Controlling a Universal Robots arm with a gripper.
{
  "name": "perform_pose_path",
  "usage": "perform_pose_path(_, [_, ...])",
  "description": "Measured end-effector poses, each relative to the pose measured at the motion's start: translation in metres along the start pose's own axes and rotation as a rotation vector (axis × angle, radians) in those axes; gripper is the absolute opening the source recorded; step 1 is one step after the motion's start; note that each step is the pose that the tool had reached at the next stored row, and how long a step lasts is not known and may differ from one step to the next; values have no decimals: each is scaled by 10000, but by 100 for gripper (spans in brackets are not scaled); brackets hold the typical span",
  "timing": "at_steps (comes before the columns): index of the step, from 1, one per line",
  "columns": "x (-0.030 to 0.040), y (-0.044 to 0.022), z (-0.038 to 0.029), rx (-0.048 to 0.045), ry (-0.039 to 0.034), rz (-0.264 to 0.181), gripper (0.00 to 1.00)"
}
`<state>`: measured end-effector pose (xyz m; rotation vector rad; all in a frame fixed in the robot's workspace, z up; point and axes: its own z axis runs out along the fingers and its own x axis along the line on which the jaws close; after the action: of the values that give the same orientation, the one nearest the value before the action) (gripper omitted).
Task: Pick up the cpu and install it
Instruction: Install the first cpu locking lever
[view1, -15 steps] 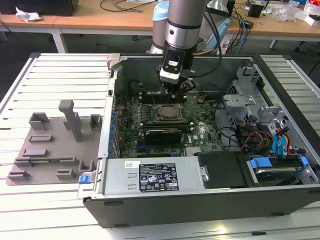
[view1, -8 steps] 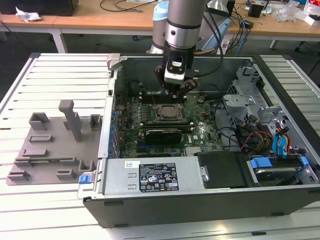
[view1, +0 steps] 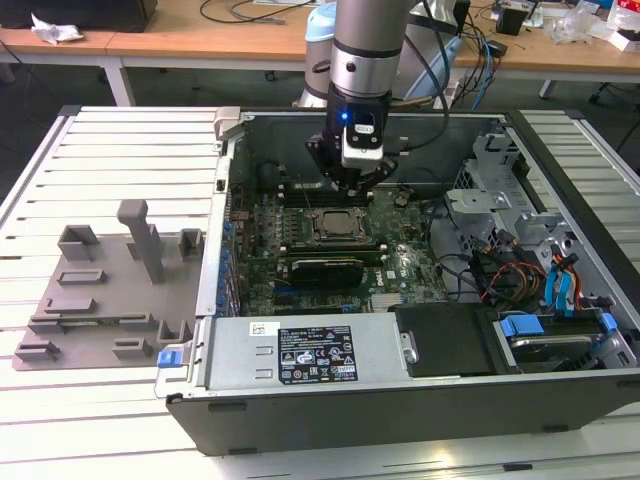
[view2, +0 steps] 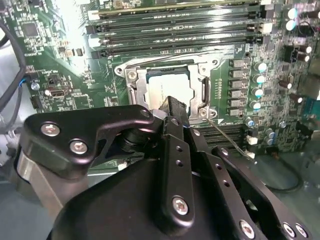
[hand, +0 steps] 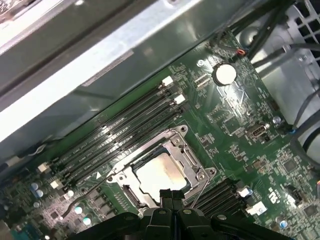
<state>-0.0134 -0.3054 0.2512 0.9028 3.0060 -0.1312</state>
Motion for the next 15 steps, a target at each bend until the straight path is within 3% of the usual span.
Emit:
perform_pose_path(6, [0,0,0,-30,-95,-1183,11])
perform_pose_path(15, [0,0,0,-55,-184,-2292,11])
